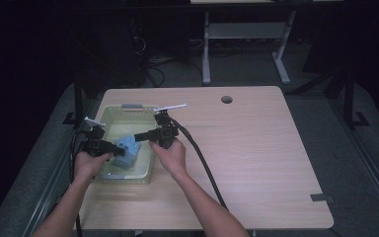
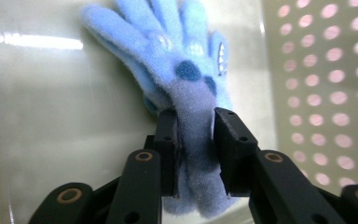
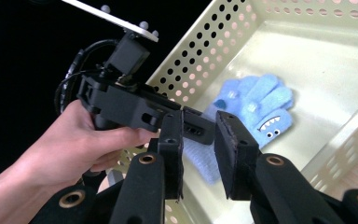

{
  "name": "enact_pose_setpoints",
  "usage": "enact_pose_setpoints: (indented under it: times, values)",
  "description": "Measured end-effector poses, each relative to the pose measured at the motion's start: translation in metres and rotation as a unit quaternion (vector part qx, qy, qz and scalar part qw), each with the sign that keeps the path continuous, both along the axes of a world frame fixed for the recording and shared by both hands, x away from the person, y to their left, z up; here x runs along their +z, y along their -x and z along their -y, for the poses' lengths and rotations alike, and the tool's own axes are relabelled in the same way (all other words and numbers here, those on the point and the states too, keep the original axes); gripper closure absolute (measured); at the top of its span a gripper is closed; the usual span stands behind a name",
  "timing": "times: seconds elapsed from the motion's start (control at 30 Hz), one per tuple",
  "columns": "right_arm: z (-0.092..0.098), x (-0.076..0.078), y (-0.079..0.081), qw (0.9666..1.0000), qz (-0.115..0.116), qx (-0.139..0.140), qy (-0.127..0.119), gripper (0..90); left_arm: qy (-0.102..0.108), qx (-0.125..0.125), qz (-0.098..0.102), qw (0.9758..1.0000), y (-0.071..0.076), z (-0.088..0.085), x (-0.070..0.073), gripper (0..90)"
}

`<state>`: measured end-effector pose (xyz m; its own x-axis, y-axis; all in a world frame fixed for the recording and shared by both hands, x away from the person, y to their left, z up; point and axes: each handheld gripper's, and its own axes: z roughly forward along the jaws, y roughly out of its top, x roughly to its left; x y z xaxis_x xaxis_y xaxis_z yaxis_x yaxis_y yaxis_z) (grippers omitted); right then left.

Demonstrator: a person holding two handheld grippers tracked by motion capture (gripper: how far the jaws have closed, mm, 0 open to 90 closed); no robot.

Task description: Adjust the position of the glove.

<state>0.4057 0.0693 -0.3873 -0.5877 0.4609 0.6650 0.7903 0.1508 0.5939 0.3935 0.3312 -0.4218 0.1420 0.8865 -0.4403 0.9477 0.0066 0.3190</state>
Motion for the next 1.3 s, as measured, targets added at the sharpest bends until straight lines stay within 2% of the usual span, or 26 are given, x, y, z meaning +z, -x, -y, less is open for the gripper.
enact_pose_setpoints:
  times: [0.07,0.13,0.17,0.27,0.3,0.33,0.4,0.47,0.63,0.7,0.77,0.87,1.0,1.17,1.3]
  values:
    - [0.001,0.001,0.001,1.0,0.002,0.0,-0.001,71.6,-0.005,0.001,-0.002,1.0,0.0,0.0,0.001,66.3]
    - [0.003,0.001,0.003,1.0,0.004,-0.001,-0.002,70.8,0.003,0.006,0.001,1.0,0.0,-0.001,0.003,60.7]
    - [0.005,0.002,0.003,1.0,0.005,-0.002,-0.003,70.8,0.01,0.016,0.006,0.9998,0.0,-0.002,0.004,58.5]
    - [0.01,0.005,0.004,0.9999,0.013,-0.01,0.0,70.8,0.009,0.029,0.016,0.9994,0.0,-0.006,0.011,55.5]
    - [0.012,0.006,0.004,0.9998,0.014,-0.016,-0.004,70.8,0.003,0.029,0.026,0.9992,-0.001,-0.008,0.013,54.6]
    - [0.015,0.007,0.004,0.9997,0.015,-0.019,-0.006,70.8,0.008,0.032,0.031,0.999,-0.001,-0.007,0.016,54.4]
    - [0.018,0.008,0.003,0.9995,0.02,-0.024,-0.005,70.6,0.007,0.024,0.041,0.9988,-0.001,-0.006,0.022,54.4]
    - [0.021,0.008,0.003,0.9995,0.021,-0.024,-0.006,70.2,0.005,0.012,0.042,0.999,-0.002,-0.003,0.024,58.8]
    - [0.025,0.009,0.004,0.9994,0.02,-0.027,-0.007,69.7,-0.01,0.002,0.03,0.9995,-0.006,0.006,0.017,61.6]
    - [0.026,0.009,0.005,0.9994,0.02,-0.026,-0.01,69.7,-0.023,-0.008,0.016,0.9996,-0.009,0.008,0.013,61.6]
    - [0.028,0.009,0.006,0.9994,0.022,-0.027,-0.01,69.7,-0.032,-0.007,0.001,0.9995,-0.012,0.012,0.007,61.6]
    - [0.032,0.009,0.006,0.9992,0.029,-0.027,-0.007,69.7,-0.054,-0.017,-0.012,0.9983,-0.014,0.015,0.002,61.5]
    - [0.038,0.009,0.007,0.9991,0.025,-0.032,-0.008,69.6,-0.063,-0.023,-0.013,0.9977,-0.015,0.018,0.002,57.8]
    - [0.042,0.008,0.008,0.999,0.028,-0.033,-0.006,69.2,-0.051,-0.019,0.012,0.9984,-0.013,0.018,0.011,55.6]
    - [0.045,0.009,0.008,0.9989,0.028,-0.036,-0.007,68.3,-0.03,-0.011,0.024,0.9992,-0.011,0.015,0.018,54.6]
